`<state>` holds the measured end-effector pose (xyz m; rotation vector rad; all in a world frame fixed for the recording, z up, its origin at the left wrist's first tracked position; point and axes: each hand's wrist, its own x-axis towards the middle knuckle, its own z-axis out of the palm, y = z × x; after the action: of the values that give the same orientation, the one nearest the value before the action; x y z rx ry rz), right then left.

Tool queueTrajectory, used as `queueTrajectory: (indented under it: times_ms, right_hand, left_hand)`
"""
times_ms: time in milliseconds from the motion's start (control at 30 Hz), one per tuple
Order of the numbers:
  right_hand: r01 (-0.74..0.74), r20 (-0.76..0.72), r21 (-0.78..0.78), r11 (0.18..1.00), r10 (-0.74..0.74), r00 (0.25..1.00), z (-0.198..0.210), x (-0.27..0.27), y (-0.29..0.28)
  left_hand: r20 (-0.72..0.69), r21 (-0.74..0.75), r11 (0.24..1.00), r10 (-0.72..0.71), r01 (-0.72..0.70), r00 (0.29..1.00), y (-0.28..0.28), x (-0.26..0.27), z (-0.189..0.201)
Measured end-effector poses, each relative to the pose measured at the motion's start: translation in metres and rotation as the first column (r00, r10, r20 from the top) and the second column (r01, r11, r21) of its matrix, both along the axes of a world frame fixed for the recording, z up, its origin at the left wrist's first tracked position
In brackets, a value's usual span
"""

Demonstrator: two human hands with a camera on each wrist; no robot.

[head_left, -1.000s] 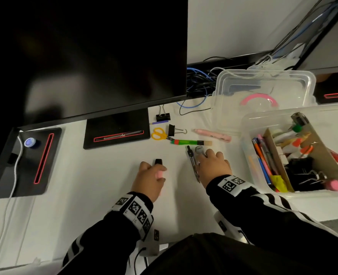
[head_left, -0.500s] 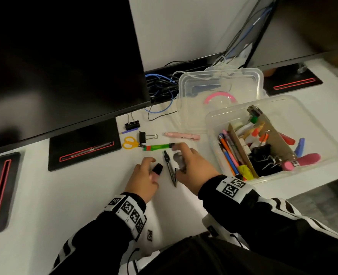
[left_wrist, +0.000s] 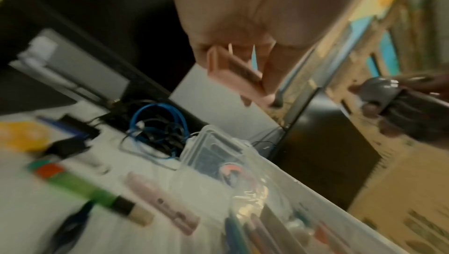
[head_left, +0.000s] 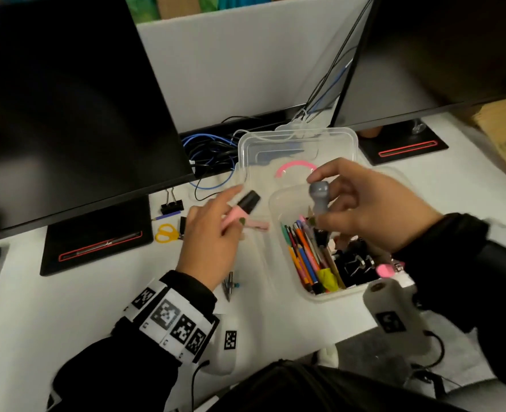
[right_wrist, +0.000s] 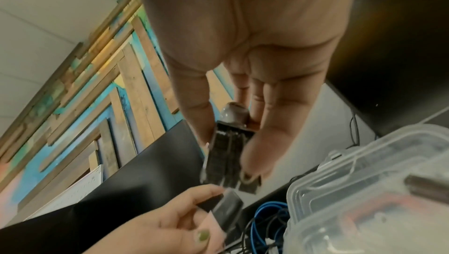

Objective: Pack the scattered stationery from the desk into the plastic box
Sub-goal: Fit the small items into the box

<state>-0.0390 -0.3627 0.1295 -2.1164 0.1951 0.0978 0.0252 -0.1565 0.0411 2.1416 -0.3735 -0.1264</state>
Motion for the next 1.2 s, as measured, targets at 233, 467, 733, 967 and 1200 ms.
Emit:
queueTrajectory:
  times_ms: [233,467,733,967,1200]
  right_hand:
    - [-0.135,-0.065,-0.146,0.98,0.127,0.99,0.016,0.02,-0.088]
    - [-0.262,-0.181,-0.537,0.802,0.194,0.964,-0.005,0.035,-0.145]
    - [-0.433,-0.288,-0.559,0.707,0.324,0.901,-0.03,0.047,-0.172]
    - [-0.508,-0.384,-0.567,0.648,0.337,0.859,-0.053,0.054,-0.177]
    - [-0.532,-0.446,-0.525,0.664,0.318,0.837,-0.065,0.066,-0.18]
  left_hand:
    - [-0.099,0.152,0.952,-0.254,0.267,0.962,-0.065,-0.012,0.015]
    - [-0.265,0.187,0.963,-0.143,0.196,0.953,-0.106,-0.001,0.017]
    - [-0.508,0.309,0.921,-0.051,0.236,0.86,-0.132,0.004,0.0]
    - [-0.561,0.454,0.84,0.01,0.297,0.828,-0.144,0.007,-0.009]
    - [-0.48,0.528,0.808,0.028,0.263,0.877,-0.151,-0.001,-0.022]
